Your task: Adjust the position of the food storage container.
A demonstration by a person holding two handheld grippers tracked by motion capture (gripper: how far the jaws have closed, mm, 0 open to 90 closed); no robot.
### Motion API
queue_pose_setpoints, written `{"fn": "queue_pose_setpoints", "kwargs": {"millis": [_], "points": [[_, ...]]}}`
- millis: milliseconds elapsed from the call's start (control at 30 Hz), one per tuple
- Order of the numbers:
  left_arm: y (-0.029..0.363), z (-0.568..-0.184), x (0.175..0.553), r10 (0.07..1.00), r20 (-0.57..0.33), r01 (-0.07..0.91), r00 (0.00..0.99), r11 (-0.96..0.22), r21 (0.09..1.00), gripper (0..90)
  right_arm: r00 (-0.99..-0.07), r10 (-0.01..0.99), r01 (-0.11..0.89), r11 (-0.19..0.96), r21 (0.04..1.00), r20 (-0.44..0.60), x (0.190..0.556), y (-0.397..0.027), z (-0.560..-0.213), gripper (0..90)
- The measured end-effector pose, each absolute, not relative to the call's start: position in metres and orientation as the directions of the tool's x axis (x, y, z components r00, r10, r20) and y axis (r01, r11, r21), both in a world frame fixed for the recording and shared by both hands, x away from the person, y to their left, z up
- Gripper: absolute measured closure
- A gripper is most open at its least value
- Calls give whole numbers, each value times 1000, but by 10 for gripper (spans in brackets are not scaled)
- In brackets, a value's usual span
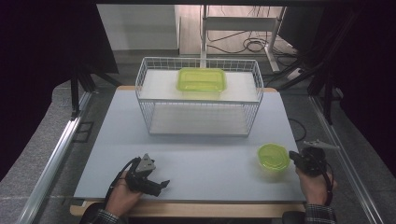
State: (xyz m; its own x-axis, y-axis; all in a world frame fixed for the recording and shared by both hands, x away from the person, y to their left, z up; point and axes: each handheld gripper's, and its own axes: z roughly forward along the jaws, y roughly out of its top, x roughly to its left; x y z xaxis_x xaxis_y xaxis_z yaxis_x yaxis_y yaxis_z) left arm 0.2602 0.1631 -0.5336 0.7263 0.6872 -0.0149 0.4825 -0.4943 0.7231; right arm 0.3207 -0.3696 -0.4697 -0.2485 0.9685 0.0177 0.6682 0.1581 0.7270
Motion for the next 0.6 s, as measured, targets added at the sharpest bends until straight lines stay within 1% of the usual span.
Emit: {"fn": "queue_pose_setpoints", "kwargs": {"millis": [167,400,600], "points": [[163,-534,260,688,-14,482,726,-494,723,48,-248,968,672,151,724,27,320,-366,-470,894],[163,-533,260,687,-12,480,726,-494,725,49,-269,962,675,161,720,37,320,-355,-472,893],[163,-533,260,686,-9,478,728,-497,725,51,-314,947,684,173,708,72,320,-338,-474,892]]}}
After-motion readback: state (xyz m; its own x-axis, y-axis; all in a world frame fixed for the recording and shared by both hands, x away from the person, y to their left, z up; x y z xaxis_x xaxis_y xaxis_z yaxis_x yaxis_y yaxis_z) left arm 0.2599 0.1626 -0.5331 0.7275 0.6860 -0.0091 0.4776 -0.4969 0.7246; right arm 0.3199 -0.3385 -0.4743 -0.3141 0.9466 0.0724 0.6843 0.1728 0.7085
